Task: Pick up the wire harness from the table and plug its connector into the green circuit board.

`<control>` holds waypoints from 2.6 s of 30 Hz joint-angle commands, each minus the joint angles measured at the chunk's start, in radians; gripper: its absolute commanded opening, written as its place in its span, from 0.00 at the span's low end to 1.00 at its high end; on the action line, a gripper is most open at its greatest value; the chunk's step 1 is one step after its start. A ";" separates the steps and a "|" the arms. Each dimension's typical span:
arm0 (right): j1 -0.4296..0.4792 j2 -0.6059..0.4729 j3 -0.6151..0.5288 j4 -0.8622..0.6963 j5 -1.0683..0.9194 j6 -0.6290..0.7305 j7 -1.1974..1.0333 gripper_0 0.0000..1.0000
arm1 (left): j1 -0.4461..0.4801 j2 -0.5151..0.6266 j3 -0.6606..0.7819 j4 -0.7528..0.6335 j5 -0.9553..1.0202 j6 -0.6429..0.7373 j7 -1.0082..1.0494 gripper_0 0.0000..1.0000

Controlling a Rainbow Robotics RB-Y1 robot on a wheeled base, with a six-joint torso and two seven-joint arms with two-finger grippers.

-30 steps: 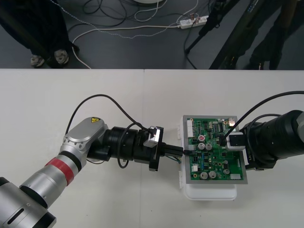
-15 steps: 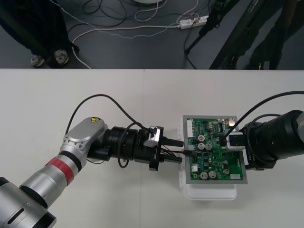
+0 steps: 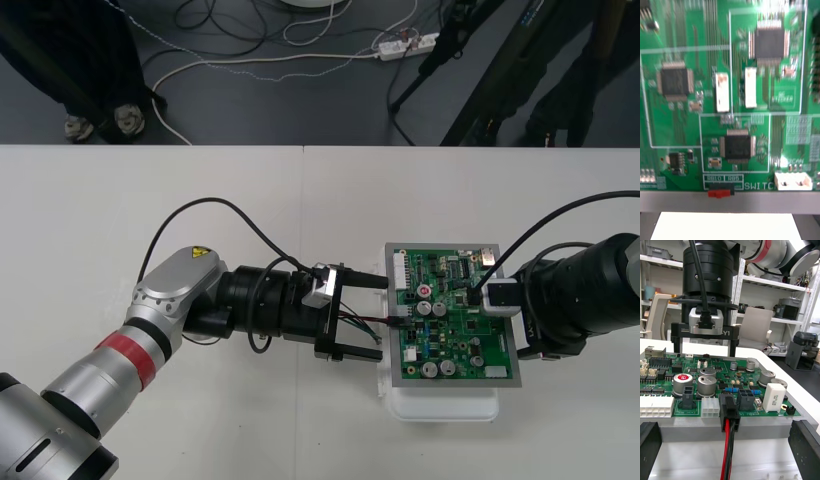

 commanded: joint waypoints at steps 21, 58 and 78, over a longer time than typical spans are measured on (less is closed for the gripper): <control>0.063 -0.113 -0.227 0.039 -0.117 -0.035 0.023 1.00 | 0.084 0.250 0.012 -0.290 0.033 0.019 0.007 1.00; 0.333 -0.136 -0.741 0.051 -0.755 -0.052 0.479 1.00 | 0.489 0.781 0.463 -0.740 -0.046 -0.115 0.312 1.00; 0.265 -0.121 -0.817 0.195 -0.949 -0.155 0.571 1.00 | 0.612 0.933 0.691 -0.937 -0.010 -0.208 0.541 1.00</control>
